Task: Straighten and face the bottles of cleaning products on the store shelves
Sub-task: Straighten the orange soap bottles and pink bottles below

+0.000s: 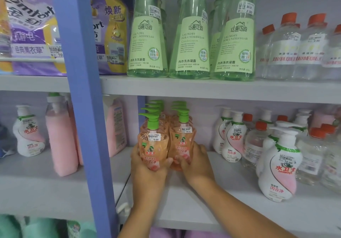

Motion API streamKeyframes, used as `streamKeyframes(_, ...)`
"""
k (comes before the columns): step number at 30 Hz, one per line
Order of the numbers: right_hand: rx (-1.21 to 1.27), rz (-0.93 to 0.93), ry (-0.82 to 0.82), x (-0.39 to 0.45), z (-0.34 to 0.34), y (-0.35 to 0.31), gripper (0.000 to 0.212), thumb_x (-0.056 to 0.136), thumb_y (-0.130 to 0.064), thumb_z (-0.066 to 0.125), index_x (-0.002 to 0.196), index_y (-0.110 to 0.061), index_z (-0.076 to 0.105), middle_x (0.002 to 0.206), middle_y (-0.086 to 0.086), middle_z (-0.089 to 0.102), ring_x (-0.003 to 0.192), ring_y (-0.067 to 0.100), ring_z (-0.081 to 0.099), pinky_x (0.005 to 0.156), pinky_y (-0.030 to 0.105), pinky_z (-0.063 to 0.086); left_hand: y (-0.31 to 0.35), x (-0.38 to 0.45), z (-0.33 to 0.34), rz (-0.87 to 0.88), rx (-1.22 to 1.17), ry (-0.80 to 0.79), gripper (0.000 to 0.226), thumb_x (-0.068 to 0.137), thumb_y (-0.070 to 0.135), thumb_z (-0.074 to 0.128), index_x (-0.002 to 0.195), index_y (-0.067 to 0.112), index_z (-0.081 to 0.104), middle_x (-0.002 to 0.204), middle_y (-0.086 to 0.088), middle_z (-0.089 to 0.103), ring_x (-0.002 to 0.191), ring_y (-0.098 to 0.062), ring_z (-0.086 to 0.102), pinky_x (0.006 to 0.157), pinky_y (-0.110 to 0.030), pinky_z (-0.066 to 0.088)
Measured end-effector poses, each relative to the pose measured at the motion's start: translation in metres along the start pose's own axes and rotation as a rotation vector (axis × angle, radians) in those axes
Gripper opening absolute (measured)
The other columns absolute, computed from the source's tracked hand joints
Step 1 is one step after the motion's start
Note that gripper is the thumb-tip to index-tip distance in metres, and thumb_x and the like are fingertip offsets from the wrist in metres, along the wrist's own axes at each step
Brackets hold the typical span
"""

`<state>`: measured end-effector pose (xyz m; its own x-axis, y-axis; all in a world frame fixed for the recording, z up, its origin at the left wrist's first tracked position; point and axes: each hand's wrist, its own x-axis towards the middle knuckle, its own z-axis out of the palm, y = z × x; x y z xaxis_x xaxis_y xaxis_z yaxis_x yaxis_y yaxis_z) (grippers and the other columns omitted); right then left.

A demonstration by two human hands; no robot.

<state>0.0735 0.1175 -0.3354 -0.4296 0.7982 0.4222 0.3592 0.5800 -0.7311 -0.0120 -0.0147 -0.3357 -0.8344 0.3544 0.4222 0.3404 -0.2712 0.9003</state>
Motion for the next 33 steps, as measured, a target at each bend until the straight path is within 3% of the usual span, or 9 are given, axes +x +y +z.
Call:
streamKeyframes(4, 0.013, -0.004, -0.017, 0.000, 0.000, 0.003, 0.055, 0.088, -0.036, 0.074, 0.138, -0.025, 0.054, 0.119, 0.002, 0.051, 0.113, 0.022, 0.058, 0.099, 0.038, 0.050, -0.001, -0.003, -0.005, 0.002, 0.013, 0.003, 0.086, 0.075, 0.014, 0.090, 0.128, 0.064, 0.044, 0.121, 0.018, 0.070, 0.104, 0.003, 0.069, 0.087, -0.021, 0.057)
streamKeyframes(7, 0.016, -0.019, -0.023, 0.000, 0.000, 0.009, 0.053, 0.090, -0.033, 0.072, 0.139, -0.027, 0.054, 0.117, -0.001, 0.051, 0.111, 0.021, 0.060, 0.096, 0.035, 0.050, 0.000, -0.002, -0.005, -0.010, 0.019, -0.020, 0.086, 0.079, 0.012, 0.087, 0.145, 0.044, 0.043, 0.130, 0.012, 0.068, 0.114, -0.007, 0.068, 0.100, -0.039, 0.055)
streamKeyframes(11, -0.016, -0.010, -0.051, 0.002, 0.002, 0.010, 0.051, 0.090, -0.035, 0.070, 0.138, -0.028, 0.053, 0.117, -0.003, 0.050, 0.112, 0.019, 0.059, 0.096, 0.033, 0.050, 0.012, -0.009, -0.003, 0.027, 0.150, 0.081, 0.100, 0.073, 0.018, 0.092, 0.155, 0.022, 0.036, 0.149, -0.005, 0.050, 0.136, -0.019, 0.052, 0.112, -0.039, 0.045)
streamKeyframes(13, 0.019, 0.009, -0.074, 0.000, -0.003, 0.006, 0.046, 0.091, -0.037, 0.069, 0.135, -0.032, 0.055, 0.118, -0.003, 0.050, 0.112, 0.018, 0.061, 0.100, 0.035, 0.051, 0.021, -0.018, -0.002, 0.239, 0.284, 0.165, 0.094, 0.076, 0.027, 0.089, 0.152, 0.011, 0.036, 0.155, -0.014, 0.037, 0.147, -0.025, 0.033, 0.115, -0.040, 0.035)
streamKeyframes(16, 0.225, 0.045, -0.021, -0.019, -0.025, -0.004, 0.030, 0.092, -0.038, 0.068, 0.118, -0.048, 0.056, 0.120, -0.007, 0.055, 0.107, 0.010, 0.063, 0.097, 0.035, 0.055, 0.026, -0.036, 0.008, 0.583, 0.264, 0.053, 0.062, 0.084, 0.033, 0.078, 0.137, 0.019, 0.049, 0.146, -0.001, 0.047, 0.142, -0.013, 0.039, 0.116, -0.034, 0.033)
streamKeyframes(21, 0.405, -0.096, 0.381, -0.080, -0.113, 0.005, 0.022, 0.092, -0.033, 0.062, 0.111, -0.044, 0.067, 0.108, -0.017, 0.069, 0.101, 0.002, 0.067, 0.080, 0.008, 0.048, 0.025, -0.060, 0.056, 0.130, -0.019, -0.331, 0.027, 0.087, 0.046, 0.070, 0.111, 0.053, 0.059, 0.110, 0.023, 0.069, 0.106, -0.001, 0.066, 0.094, -0.029, 0.052)
streamKeyframes(25, 0.293, 0.016, 0.599, -0.095, -0.194, 0.054, 0.016, 0.098, -0.028, 0.065, 0.113, -0.034, 0.064, 0.114, -0.015, 0.063, 0.105, 0.006, 0.064, 0.089, 0.033, 0.055, 0.025, -0.091, 0.123, 0.033, 0.036, -0.578, 0.039, 0.078, 0.051, 0.080, 0.104, 0.066, 0.056, 0.108, 0.033, 0.065, 0.098, 0.005, 0.066, 0.085, -0.018, 0.052)
streamKeyframes(27, 0.262, 0.118, 0.555, -0.087, -0.217, 0.080, 0.026, 0.097, -0.029, 0.066, 0.122, -0.029, 0.061, 0.123, -0.012, 0.058, 0.112, 0.010, 0.061, 0.095, 0.039, 0.054, 0.032, -0.108, 0.157, 0.030, 0.075, -0.655, 0.054, 0.064, 0.069, 0.076, 0.108, 0.076, 0.046, 0.114, 0.043, 0.058, 0.104, 0.015, 0.060, 0.084, -0.009, 0.049)
streamKeyframes(33, 0.379, 0.154, 0.189, -0.057, -0.237, 0.119, 0.039, 0.101, -0.046, 0.053, 0.140, -0.041, 0.052, 0.122, -0.032, 0.051, 0.097, -0.036, 0.047, 0.072, -0.007, 0.039, 0.041, -0.139, 0.215, 0.073, 0.173, -0.560, 0.081, 0.065, 0.060, 0.083, 0.137, 0.046, 0.048, 0.125, 0.019, 0.064, 0.112, -0.001, 0.064, 0.094, -0.033, 0.056)
